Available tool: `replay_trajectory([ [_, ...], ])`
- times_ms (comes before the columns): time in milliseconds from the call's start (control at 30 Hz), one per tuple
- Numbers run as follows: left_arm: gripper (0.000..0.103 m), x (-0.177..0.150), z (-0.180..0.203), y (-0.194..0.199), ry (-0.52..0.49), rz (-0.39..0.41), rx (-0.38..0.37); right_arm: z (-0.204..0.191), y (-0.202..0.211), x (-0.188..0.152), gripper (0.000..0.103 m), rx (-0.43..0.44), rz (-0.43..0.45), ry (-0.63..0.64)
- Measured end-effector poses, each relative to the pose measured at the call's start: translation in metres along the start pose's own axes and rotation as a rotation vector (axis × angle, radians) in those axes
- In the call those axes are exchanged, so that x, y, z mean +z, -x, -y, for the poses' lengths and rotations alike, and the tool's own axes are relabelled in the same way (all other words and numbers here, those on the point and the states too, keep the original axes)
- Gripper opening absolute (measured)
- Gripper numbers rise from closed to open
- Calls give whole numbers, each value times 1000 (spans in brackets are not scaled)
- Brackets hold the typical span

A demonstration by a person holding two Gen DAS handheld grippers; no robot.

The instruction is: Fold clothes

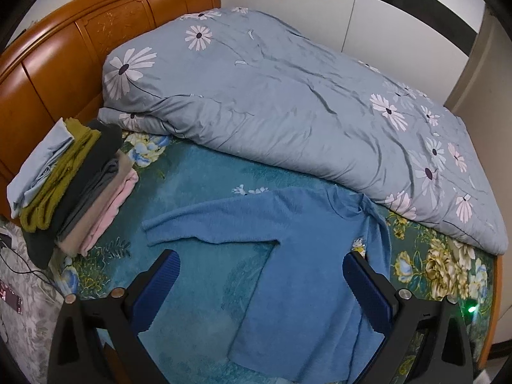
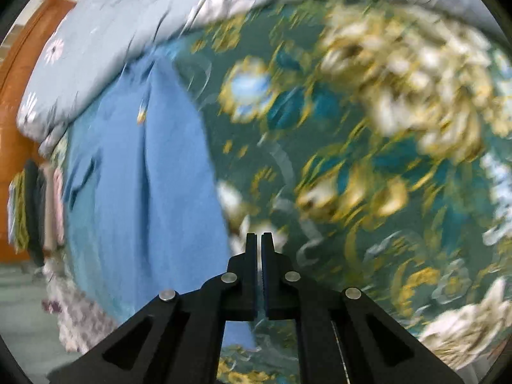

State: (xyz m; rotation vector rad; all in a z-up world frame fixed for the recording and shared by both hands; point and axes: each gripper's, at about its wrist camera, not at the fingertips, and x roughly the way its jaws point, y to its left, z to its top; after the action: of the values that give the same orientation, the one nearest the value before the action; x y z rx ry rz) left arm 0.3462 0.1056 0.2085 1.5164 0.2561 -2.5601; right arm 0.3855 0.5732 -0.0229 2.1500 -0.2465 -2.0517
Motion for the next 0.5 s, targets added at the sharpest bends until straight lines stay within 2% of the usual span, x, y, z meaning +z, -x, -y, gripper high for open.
replay_trajectory([
  [67, 103, -1, -1, -1, -1, -9, 5, -2, -20, -14, 4, 8, -43, -4],
  [100, 103, -2, -1, -1, -2, -13, 8, -4, -31, -22, 11, 7, -62, -10],
  [200, 103, -4, 0, -3, -11, -29, 18, -7, -55, -37, 58, 21, -108, -18],
  [300, 103, -6, 1, -6, -25, -45, 21, -12, -69, -45, 60, 18, -134, -21],
  [367, 103, -7, 3, -8, -29, -55, 18, -15, -72, -47, 60, 3, -138, -19],
  [400, 103, -7, 4, -9, -29, -59, 15, -17, -73, -48, 56, 3, -141, -20],
  [433, 103, -7, 6, -10, -28, -61, 12, -17, -73, -49, 40, 23, -148, -30],
  [467, 103, -7, 7, -11, -26, -64, 8, -18, -73, -50, 28, 44, -158, -40],
  [500, 103, -7, 9, -13, -27, -68, 4, -19, -74, -52, 9, 64, -175, -50],
])
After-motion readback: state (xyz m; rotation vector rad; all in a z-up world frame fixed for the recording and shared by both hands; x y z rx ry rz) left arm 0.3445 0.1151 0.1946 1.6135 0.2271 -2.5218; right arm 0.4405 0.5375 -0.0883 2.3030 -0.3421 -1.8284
